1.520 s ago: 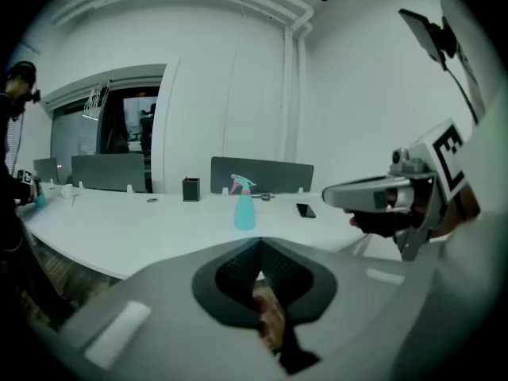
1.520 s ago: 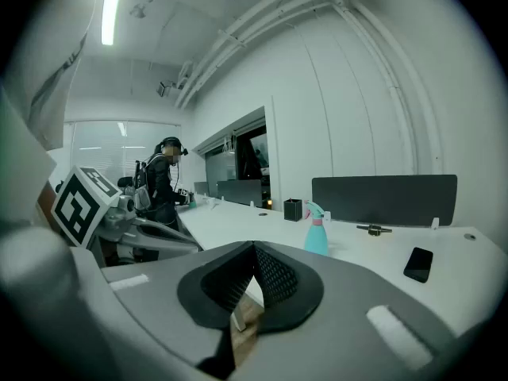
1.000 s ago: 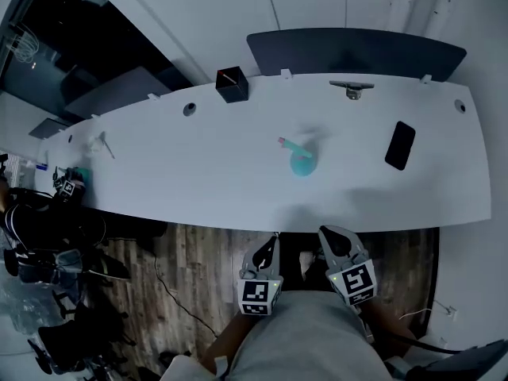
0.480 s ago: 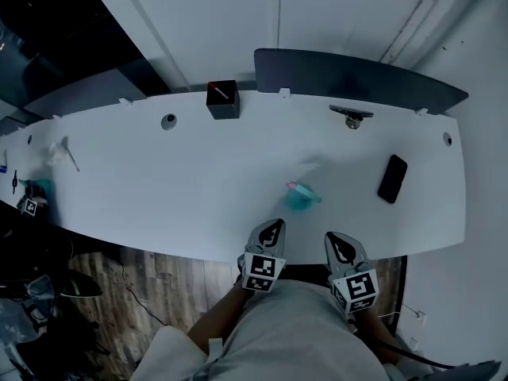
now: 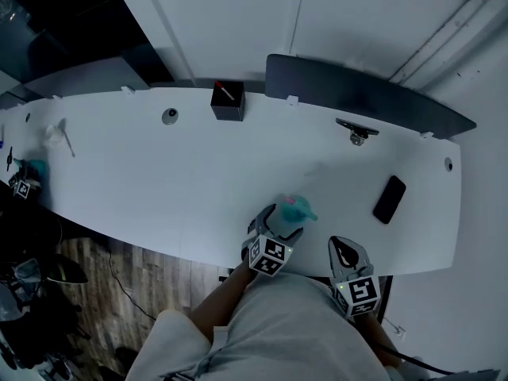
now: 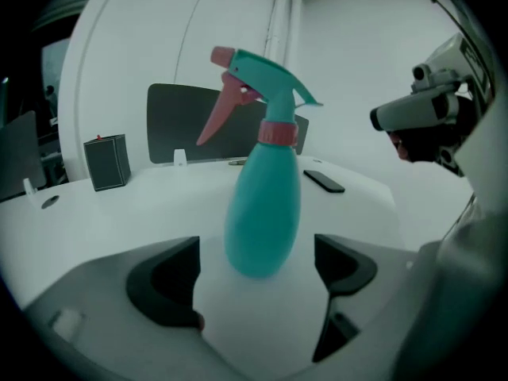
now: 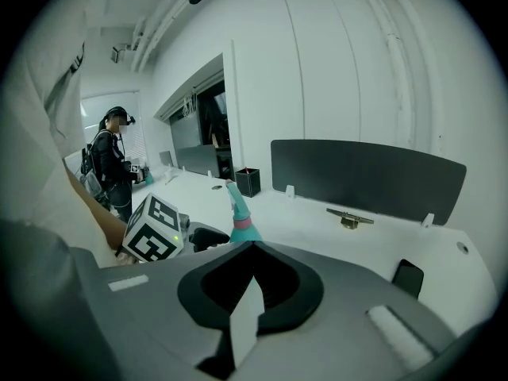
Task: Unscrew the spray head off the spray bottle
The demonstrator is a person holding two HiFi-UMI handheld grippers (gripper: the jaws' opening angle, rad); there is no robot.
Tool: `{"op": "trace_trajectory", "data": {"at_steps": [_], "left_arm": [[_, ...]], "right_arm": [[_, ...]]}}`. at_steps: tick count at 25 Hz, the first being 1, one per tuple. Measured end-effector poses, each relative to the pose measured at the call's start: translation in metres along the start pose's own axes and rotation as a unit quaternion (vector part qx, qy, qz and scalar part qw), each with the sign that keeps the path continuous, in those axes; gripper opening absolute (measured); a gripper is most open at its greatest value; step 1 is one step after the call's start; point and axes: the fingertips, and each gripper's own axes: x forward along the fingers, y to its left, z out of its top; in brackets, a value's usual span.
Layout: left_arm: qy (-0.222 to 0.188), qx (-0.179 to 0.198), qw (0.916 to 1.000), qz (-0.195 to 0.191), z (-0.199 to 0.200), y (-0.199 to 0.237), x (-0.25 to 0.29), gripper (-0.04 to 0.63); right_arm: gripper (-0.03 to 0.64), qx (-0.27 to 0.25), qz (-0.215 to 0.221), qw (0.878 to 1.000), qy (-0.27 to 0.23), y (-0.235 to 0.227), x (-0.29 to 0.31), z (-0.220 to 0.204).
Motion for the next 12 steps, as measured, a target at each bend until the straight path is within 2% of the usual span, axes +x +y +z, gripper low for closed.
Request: {"op": "trace_trajectory", "data": {"at_steps": [3,6,7,8,12], "left_arm": [[0.003,0.019,0.9998,0.004,0.006,-0.001,0.023,0.488],[0.012,0.045,0.9988,0.011,0.010,-0.001,0.044,0.488],[0.016,0.060,0.9980,0.014,0.011,0.000,0.048,0.460],[0.020,0.075,0.9969,0.016,0.011,0.001,0.051,0.405],[0.040,0.144,0.9882,0.031,0.014,0.007,0.049,0.403]], "right_arm": [[0.000,0.001,-0.001,1.000,-0.006,-0.010,0.001,0.007],[0.000,-0.002,0.003,1.000,-0.011,-0.015,0.001,0.013],[0.000,-0.003,0.006,1.000,-0.011,-0.015,0.001,0.013],[0.000,-0.004,0.010,1.000,-0.011,-0.015,0.002,0.014],[0.002,0.000,0.040,0.999,-0.007,-0.012,0.004,0.018]]}}
